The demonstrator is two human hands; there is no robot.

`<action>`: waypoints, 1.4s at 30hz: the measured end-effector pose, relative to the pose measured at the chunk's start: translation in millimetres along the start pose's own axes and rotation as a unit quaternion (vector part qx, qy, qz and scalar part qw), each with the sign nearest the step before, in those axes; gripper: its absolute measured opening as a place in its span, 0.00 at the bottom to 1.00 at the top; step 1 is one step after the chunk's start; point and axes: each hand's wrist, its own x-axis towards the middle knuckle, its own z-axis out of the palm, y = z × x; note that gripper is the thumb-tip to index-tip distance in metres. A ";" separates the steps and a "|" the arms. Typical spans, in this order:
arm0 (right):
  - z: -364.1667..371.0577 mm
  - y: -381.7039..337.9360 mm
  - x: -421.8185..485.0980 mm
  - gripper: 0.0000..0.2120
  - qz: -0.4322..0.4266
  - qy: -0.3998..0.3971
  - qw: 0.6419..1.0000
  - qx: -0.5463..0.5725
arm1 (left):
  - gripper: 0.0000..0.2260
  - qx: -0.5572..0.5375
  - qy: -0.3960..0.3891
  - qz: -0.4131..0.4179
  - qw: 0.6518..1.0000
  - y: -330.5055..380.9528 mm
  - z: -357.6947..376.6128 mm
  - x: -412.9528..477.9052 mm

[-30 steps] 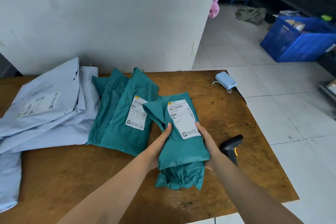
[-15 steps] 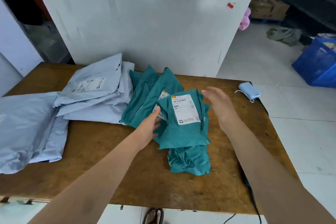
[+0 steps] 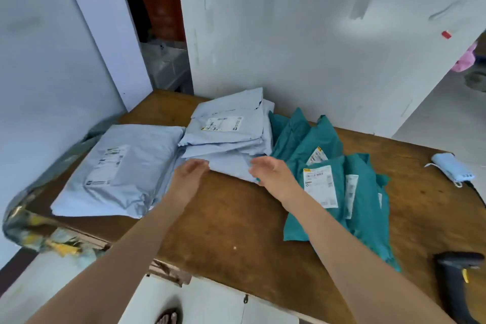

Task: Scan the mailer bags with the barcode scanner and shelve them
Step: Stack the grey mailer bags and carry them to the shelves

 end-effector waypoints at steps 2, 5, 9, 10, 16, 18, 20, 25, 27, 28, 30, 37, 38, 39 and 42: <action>48.3 -11.1 19.2 0.14 0.029 -0.033 0.999 0.006 | 0.05 0.039 0.077 0.042 0.995 -3.5 -57.3 25.1; 121.5 -23.6 49.7 0.11 0.086 -0.060 0.994 0.007 | 0.11 0.153 0.159 0.064 0.973 -22.3 -145.5 71.8; 186.5 -33.2 71.9 0.24 0.188 -0.051 0.979 0.054 | 0.24 0.192 0.132 -0.081 0.969 -68.0 -232.7 132.7; 197.3 -34.6 74.4 0.25 0.210 -0.054 0.974 0.066 | 0.27 0.174 0.112 -0.134 0.969 -82.1 -247.8 142.9; 223.2 -18.2 95.2 0.53 0.274 -0.041 0.948 0.153 | 0.48 -0.001 0.030 -0.283 0.959 -165.1 -292.2 185.8; 232.7 2.2 113.4 0.60 0.273 -0.026 0.946 0.170 | 0.50 -0.009 0.048 -0.275 0.960 -171.4 -294.7 191.3; 242.6 10.8 124.7 0.60 0.261 -0.017 0.949 0.178 | 0.43 0.027 0.054 -0.245 0.968 -146.3 -287.9 177.0; 260.4 -4.3 135.3 0.42 0.249 -0.013 0.954 0.169 | 0.41 -0.011 -0.027 -0.260 0.965 -138.2 -280.1 183.7; 260.6 0.5 139.5 0.38 0.255 -0.020 0.953 0.165 | 0.33 -0.056 -0.057 -0.246 0.966 -135.1 -277.7 183.3; 259.4 2.1 142.0 0.36 0.253 -0.024 0.952 0.172 | 0.31 -0.074 -0.073 -0.238 0.966 -132.6 -275.6 181.7; 255.6 1.8 142.3 0.31 0.245 -0.037 0.950 0.191 | 0.28 -0.089 -0.105 -0.239 0.961 -125.4 -271.7 174.9; 258.3 -30.2 113.5 0.29 0.264 -0.092 0.939 0.202 | 0.12 -0.120 -0.151 -0.256 0.947 -91.9 -300.0 137.3; 263.4 -33.2 109.2 0.26 0.258 -0.106 0.935 0.220 | 0.13 -0.129 -0.153 -0.249 0.948 -88.0 -308.1 130.9; 269.2 -37.8 104.1 0.27 0.250 -0.117 0.932 0.236 | 0.15 -0.134 -0.150 -0.239 0.950 -83.5 -317.2 125.8; 282.3 -61.8 97.2 0.28 0.218 -0.131 0.931 0.263 | 0.28 -0.131 -0.148 -0.188 0.962 -62.7 -345.1 117.9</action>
